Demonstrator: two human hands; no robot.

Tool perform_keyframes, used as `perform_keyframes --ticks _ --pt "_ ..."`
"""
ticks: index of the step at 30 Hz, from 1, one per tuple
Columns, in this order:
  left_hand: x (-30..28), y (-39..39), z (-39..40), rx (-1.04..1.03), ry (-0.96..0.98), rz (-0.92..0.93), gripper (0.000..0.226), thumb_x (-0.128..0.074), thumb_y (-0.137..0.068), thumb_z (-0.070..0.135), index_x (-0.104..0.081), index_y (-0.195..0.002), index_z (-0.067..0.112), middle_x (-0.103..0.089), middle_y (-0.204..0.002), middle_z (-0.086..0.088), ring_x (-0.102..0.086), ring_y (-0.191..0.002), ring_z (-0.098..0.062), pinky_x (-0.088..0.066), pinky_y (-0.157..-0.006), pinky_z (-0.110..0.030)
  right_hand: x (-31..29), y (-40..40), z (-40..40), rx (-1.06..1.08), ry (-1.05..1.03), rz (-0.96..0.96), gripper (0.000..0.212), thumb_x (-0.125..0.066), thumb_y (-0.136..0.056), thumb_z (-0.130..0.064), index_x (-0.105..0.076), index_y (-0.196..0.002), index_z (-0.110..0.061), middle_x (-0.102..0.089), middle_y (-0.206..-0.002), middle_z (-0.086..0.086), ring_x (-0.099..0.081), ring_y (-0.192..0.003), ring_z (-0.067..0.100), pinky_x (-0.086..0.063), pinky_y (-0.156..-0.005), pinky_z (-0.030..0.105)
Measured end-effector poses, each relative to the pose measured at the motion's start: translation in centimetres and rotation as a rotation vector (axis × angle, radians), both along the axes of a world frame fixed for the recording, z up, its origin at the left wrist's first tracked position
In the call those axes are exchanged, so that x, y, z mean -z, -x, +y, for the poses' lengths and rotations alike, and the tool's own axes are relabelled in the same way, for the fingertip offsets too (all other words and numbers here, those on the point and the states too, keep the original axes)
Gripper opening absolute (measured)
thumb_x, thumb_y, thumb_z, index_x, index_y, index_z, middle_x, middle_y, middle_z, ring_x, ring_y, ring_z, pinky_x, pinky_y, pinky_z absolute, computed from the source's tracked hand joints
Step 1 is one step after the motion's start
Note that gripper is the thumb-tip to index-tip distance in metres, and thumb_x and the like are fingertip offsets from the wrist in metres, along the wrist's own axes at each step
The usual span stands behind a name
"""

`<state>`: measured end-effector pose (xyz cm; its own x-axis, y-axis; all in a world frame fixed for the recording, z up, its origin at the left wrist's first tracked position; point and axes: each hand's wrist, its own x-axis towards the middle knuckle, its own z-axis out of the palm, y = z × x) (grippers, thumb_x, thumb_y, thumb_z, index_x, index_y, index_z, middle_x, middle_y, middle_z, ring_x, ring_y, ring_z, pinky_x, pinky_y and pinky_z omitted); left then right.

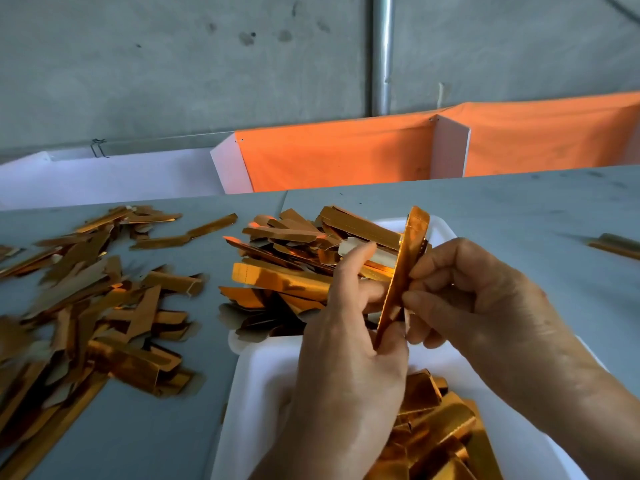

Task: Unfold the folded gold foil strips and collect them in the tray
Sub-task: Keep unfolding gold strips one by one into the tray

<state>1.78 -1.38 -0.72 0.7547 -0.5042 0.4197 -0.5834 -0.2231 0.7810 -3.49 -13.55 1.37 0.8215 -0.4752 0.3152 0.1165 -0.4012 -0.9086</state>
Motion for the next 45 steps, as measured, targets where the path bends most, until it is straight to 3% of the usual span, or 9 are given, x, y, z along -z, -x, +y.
perform_keyframes --ticks 4,9,12,16,21,24,32,41,45 --pt "0.2 0.2 -0.4 0.120 0.040 0.242 0.059 -0.062 -0.085 0.017 -0.037 -0.122 0.055 -0.064 -0.101 0.030 -0.063 -0.092 0.005 -0.053 -0.081 -0.025 -0.1 -0.2 0.3 -0.046 -0.040 -0.011 0.017 -0.068 -0.082 -0.009 -0.063 -0.081 -0.025 -0.072 -0.068 -0.002 -0.054 -0.037 0.011 -0.043 -0.039 0.019" --pt "0.1 -0.2 -0.4 0.224 0.212 0.517 0.048 -0.067 -0.078 0.026 -0.052 -0.123 0.033 -0.071 -0.099 0.004 -0.070 -0.085 -0.011 -0.057 -0.072 -0.025 0.3 -0.1 -1.5 -0.364 -0.544 0.044 0.018 -0.052 -0.088 -0.016 -0.067 -0.095 -0.010 -0.073 -0.098 0.016 -0.048 -0.044 0.012 -0.050 -0.053 0.029" --pt "0.4 -0.3 -0.5 0.218 0.221 0.582 0.055 -0.079 -0.072 0.035 -0.053 -0.120 0.036 -0.071 -0.100 0.006 -0.071 -0.082 -0.010 -0.059 -0.072 -0.033 0.6 -0.1 -2.4 -0.517 -0.663 0.022 0.024 -0.053 -0.089 -0.020 -0.067 -0.106 -0.012 -0.071 -0.113 0.009 -0.042 -0.042 0.007 -0.046 -0.055 0.024" --pt "0.7 -0.7 -0.3 0.198 0.176 0.601 0.050 -0.075 -0.077 0.026 -0.052 -0.119 0.040 -0.071 -0.101 0.011 -0.071 -0.080 -0.008 -0.059 -0.076 -0.040 -0.1 -0.2 -4.1 -0.459 -0.943 -0.267 0.018 -0.066 -0.074 -0.024 -0.069 -0.087 -0.012 -0.067 -0.077 -0.004 -0.038 -0.034 0.000 -0.036 -0.036 0.011" --pt "0.4 -0.6 -0.2 0.232 0.158 0.555 0.034 -0.070 -0.083 0.020 -0.059 -0.110 0.036 -0.072 -0.095 0.012 -0.069 -0.086 -0.006 -0.054 -0.066 -0.016 0.4 -0.1 -4.7 -0.036 -0.578 -0.139 0.034 -0.072 -0.059 -0.041 -0.068 -0.087 -0.021 -0.064 -0.070 -0.006 -0.054 -0.050 0.004 -0.043 -0.043 0.014" --pt "0.2 -0.5 -0.2 0.241 0.131 0.520 0.022 -0.070 -0.083 0.024 -0.063 -0.101 0.035 -0.072 -0.089 0.013 -0.069 -0.084 -0.002 -0.052 -0.063 -0.013 0.6 -0.2 -3.7 -0.100 -0.399 -0.083 0.046 -0.072 -0.058 -0.038 -0.068 -0.099 -0.018 -0.065 -0.068 -0.004 -0.059 -0.055 0.004 -0.045 -0.047 0.013" --pt "-0.2 -0.4 0.1 0.219 0.132 0.550 0.003 -0.066 -0.084 0.028 -0.068 -0.087 0.030 -0.073 -0.081 0.007 -0.069 -0.076 -0.005 -0.053 -0.061 -0.014 0.3 0.2 -3.3 -0.199 -0.249 -0.039 0.023 -0.068 -0.061 -0.042 -0.069 -0.076 -0.024 -0.064 -0.062 -0.002 -0.057 -0.056 0.007 -0.046 -0.052 0.015" --pt "-0.6 -0.4 -0.1 0.158 0.148 0.594 0.033 -0.050 -0.084 0.048 -0.068 -0.081 0.020 -0.071 -0.066 -0.001 -0.065 -0.056 -0.006 -0.051 -0.054 -0.013 0.6 0.4 -3.4 -0.216 -0.293 0.028 0.029 -0.052 -0.083 -0.039 -0.073 -0.073 -0.020 -0.063 -0.062 0.004 -0.056 -0.056 0.013 -0.048 -0.054 0.019" --pt "-0.5 -1.0 0.0 0.038 0.000 0.346 0.054 -0.025 -0.079 0.068 -0.059 -0.084 0.026 -0.067 -0.065 0.019 -0.061 -0.057 0.006 -0.043 -0.050 -0.004 0.8 0.1 -3.0 -0.186 -0.301 0.026 0.028 -0.051 -0.093 -0.020 -0.074 -0.077 -0.017 -0.066 -0.060 0.008 -0.060 -0.051 0.016 -0.048 -0.050 0.018"
